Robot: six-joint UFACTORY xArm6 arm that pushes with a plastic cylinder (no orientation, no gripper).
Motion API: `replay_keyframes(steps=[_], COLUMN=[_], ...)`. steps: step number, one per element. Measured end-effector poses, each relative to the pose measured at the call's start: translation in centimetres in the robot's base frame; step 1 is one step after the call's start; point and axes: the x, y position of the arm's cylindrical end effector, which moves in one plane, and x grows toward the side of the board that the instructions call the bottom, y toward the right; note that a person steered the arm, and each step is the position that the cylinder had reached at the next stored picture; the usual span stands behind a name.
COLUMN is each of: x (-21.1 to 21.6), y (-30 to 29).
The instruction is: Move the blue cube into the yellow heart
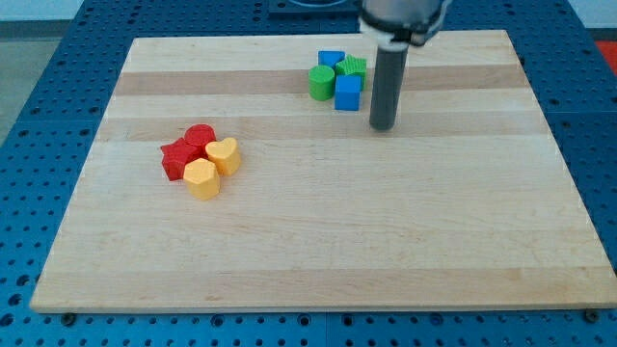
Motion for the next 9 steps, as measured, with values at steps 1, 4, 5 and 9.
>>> replay_keyframes(steps=[1, 4, 5, 9], x=[-3.0, -1.2, -2.6, -7.9], y=[-0.3, -8.5, -1.3, -8.3])
